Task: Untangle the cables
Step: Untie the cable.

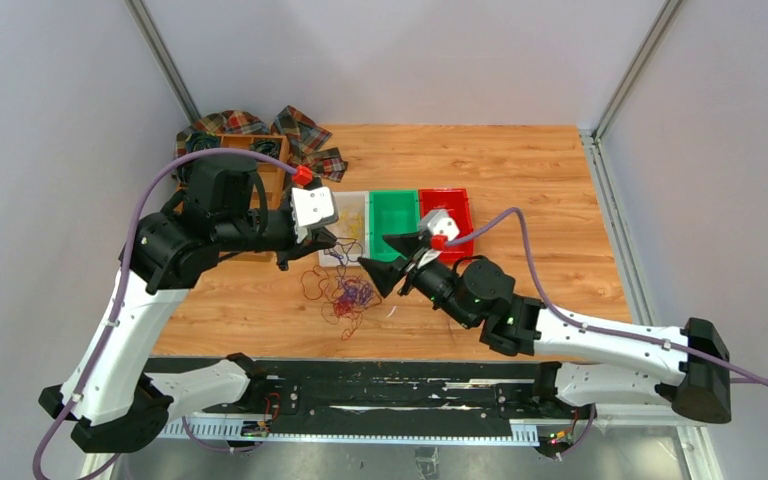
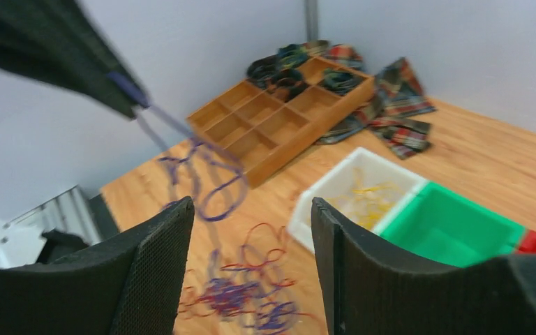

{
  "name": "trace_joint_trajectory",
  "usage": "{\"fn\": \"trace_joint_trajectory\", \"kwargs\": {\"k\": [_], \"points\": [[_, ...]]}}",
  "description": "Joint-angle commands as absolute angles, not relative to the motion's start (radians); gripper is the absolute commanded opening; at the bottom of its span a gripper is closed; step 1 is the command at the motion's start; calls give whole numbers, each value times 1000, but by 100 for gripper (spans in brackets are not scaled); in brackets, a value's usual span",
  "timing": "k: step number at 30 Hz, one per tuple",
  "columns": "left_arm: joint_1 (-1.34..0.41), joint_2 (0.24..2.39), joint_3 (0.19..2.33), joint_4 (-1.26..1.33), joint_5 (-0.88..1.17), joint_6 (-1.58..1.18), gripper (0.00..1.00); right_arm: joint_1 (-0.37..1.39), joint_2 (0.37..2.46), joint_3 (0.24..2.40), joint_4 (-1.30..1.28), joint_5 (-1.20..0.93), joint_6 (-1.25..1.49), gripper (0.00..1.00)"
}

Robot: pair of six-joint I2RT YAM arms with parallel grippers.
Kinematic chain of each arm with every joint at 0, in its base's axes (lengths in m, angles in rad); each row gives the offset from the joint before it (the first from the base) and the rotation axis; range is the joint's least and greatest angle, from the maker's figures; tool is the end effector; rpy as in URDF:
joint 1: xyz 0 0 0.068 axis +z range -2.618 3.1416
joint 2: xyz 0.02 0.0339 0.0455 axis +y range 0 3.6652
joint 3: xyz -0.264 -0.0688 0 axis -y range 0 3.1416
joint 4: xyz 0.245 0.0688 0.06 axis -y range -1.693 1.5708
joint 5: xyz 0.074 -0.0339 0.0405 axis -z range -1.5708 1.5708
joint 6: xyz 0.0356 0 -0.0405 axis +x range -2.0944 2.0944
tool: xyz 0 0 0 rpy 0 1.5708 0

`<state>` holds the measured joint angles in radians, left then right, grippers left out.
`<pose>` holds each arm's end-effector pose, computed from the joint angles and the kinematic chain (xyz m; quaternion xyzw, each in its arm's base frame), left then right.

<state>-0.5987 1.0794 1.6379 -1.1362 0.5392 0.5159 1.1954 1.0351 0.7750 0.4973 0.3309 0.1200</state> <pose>0.1210 -0.1047 0.4699 0.5559 0.6521 -0.2530 0.4491 0.0995 0.2210 0.3608 -0.2013 0.5902 0.3932 0.6757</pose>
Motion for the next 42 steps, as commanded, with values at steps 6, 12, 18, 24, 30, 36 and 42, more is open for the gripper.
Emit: {"fn": "trace_joint_trajectory", "kwargs": {"k": [6, 12, 18, 24, 30, 36, 42], "points": [[-601, 1073, 1675, -1131, 571, 469, 0, 1262, 1168, 891, 612, 325, 23, 62], [-602, 1067, 1677, -1131, 594, 457, 0, 1262, 1240, 909, 753, 455, -41, 59], [-601, 1065, 1674, -1130, 622, 443, 0, 1262, 1308, 929, 876, 533, -73, 58], [-601, 1059, 1685, -1131, 666, 423, 0, 1263, 1390, 943, 955, 645, -151, 55], [-601, 1052, 1706, -1144, 684, 418, 0, 1241, 1395, 876, 1085, 809, -272, 32], [-601, 1048, 1709, -1158, 663, 450, 0, 1195, 1281, 818, 1029, 854, -283, 12], [-601, 1060, 1735, -1158, 660, 453, 0, 1155, 1181, 748, 951, 868, -255, 15]]}}
